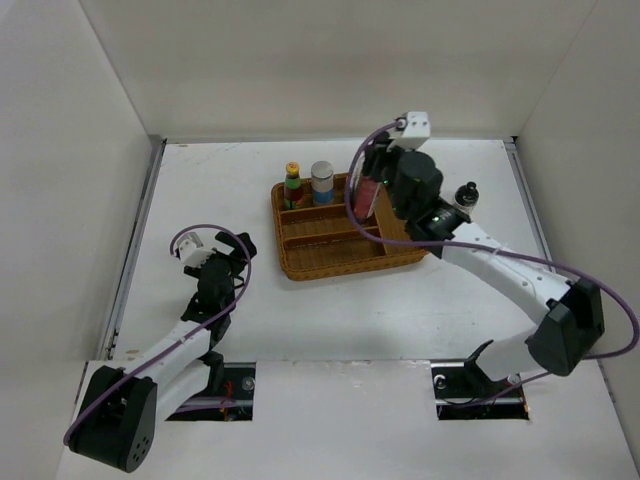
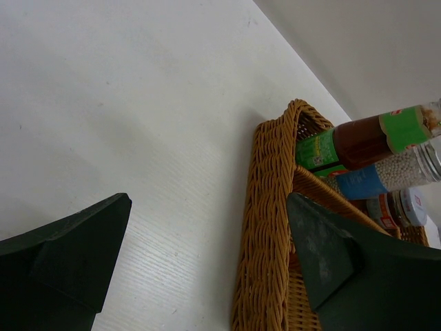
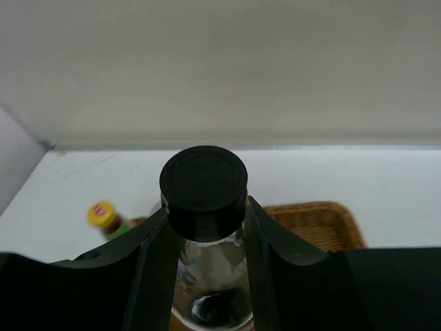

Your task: Organize the condiment bottles

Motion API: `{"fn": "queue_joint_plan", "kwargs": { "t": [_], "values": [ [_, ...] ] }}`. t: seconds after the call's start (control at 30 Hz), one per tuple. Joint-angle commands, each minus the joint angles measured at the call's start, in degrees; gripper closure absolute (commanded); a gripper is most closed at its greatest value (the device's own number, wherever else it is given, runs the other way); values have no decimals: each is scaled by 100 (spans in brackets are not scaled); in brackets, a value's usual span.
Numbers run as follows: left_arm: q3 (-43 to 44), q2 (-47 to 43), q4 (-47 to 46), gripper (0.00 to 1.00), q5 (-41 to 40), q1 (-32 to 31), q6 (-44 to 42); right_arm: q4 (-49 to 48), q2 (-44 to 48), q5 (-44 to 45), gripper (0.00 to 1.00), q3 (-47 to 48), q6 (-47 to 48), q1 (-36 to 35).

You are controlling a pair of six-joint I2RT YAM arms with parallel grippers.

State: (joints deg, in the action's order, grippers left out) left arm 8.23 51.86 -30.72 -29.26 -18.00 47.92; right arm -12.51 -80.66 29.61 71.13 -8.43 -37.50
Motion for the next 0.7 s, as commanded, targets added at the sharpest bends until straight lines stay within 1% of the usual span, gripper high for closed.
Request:
{"fn": "queue_joint_plan", "kwargs": {
  "t": [0.0, 0.1, 0.37, 0.67],
  "values": [
    [-76, 9, -329, 0, 78, 55, 51, -1007, -247, -148, 74, 409, -133, -411],
    [-93, -70, -329, 0, 104, 38, 51, -1069, -642, -209, 74, 708, -133, -709],
    [-85, -35, -329, 0, 113, 38, 59, -1455, -1364, -210, 74, 1104, 16, -1316],
    [-76, 26, -329, 0, 148, 73, 68, -1561, -2049, -201, 73, 1763, 174, -1519]
  ]
}}
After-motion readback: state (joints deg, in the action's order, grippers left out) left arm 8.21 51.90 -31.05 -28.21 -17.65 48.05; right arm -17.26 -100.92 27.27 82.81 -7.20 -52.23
